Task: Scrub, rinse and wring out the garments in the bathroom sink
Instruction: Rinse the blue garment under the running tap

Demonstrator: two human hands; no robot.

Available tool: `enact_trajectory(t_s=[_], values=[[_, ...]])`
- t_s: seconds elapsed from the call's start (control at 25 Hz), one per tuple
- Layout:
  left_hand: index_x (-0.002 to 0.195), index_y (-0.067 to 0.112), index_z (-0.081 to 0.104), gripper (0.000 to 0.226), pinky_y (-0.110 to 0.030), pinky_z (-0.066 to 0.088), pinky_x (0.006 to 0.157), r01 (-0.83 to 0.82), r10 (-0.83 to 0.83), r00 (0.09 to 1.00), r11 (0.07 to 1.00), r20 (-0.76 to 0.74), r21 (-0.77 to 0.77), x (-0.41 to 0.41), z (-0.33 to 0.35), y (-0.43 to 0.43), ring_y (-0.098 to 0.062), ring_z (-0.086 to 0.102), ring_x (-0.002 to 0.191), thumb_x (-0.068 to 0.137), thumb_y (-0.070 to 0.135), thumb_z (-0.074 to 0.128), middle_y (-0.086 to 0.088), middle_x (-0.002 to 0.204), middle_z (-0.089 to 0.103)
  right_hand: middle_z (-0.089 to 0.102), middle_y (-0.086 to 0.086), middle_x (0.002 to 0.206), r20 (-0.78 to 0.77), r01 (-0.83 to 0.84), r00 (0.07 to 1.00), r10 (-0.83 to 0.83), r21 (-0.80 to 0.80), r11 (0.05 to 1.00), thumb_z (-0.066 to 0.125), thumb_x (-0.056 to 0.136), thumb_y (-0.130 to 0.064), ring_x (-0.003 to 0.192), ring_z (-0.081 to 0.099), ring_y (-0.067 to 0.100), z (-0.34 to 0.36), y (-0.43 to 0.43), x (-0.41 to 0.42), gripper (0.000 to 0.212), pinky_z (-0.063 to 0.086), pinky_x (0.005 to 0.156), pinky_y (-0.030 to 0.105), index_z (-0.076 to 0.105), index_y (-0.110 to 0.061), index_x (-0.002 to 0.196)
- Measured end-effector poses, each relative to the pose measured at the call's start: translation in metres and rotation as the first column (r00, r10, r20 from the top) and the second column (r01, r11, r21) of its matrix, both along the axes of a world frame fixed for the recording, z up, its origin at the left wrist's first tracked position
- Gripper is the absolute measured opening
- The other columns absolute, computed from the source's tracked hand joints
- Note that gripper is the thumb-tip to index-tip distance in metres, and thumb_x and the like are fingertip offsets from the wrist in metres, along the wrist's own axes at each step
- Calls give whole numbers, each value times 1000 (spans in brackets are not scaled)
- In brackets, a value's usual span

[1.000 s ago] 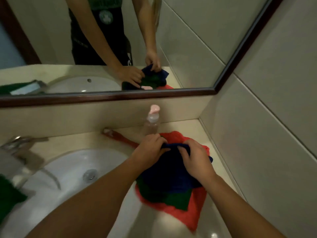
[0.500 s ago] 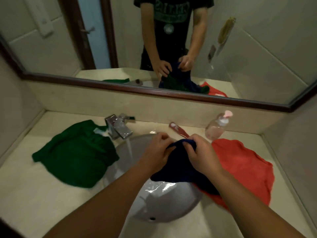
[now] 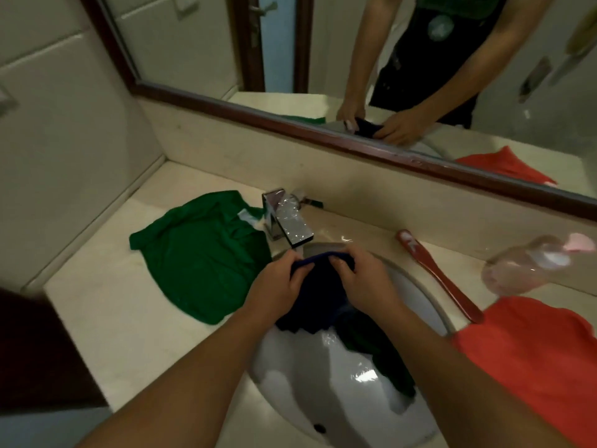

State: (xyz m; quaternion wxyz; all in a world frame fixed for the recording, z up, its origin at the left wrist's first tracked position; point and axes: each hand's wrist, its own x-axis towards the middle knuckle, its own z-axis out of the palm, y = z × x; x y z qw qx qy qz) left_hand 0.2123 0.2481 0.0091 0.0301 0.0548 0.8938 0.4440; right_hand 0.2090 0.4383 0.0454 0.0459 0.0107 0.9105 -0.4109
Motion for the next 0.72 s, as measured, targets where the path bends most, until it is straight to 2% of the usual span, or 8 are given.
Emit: enact_trajectory(t_s=[0.12,0.2,0.28,0.36,0.44,0.56,0.64,0.72], values=[[108,18,68,23,-31,54,76,-169,168,985,984,32,51,-21,-46,0,-21,69,87,98,39,62,-4,97,74,67,-12,91,31,90,996,-86,-144,985,65,99,-25,84,62,0,-49,-15,-33,3,44,65,10,68,-24,98],[104,17,70,21,-20,48,71,-235,231,971,970,53,71,-37,-71,3,-17,68,86,99,36,63,-3,96,74,69,-15,90,37,165,986,-161,-270,949,67,97,-18,85,65,-1,-80,-24,-47,4,47,67,10,68,-23,98],[99,15,71,20,-24,45,69,-272,271,962,962,31,22,-51,-93,9,-16,66,82,100,33,61,-1,90,73,69,-17,90,20,190,980,-196,-361,913,66,98,-15,81,64,-7,-105,-31,-54,8,45,64,4,69,-22,99],[86,15,68,22,-24,37,64,-310,311,950,950,-21,17,-60,-103,10,-10,59,68,99,31,61,4,76,65,72,-15,91,-24,165,981,-191,-402,900,63,99,-16,80,65,-9,-121,-35,-57,11,45,65,4,72,-21,101],[71,20,61,28,-25,33,58,-302,305,949,952,-81,45,-62,-107,6,-4,51,59,98,27,61,7,65,59,74,-9,94,-86,107,984,-155,-409,906,62,100,-20,86,68,-2,-137,-37,-58,14,50,72,14,75,-20,104],[66,20,58,30,-20,35,52,-249,257,955,966,-151,71,-53,-113,-5,-1,48,54,96,25,62,5,60,58,72,-1,83,-110,70,986,-124,-401,914,61,100,-31,81,69,19,-160,-43,-46,15,55,74,36,72,-23,95],[65,19,59,33,-20,36,52,-242,258,946,965,-195,103,-45,-114,-7,-1,48,52,97,28,64,5,58,56,73,1,81,-122,39,986,-110,-473,880,60,101,-35,80,70,22,-166,-47,-35,18,57,74,42,71,-24,92],[63,19,58,38,-23,37,52,-224,249,943,966,-222,130,-44,-114,-8,-3,48,52,98,33,64,4,58,56,74,-3,85,-155,20,982,-105,-471,882,59,103,-35,83,71,16,-164,-49,-32,19,59,79,40,72,-25,95]])
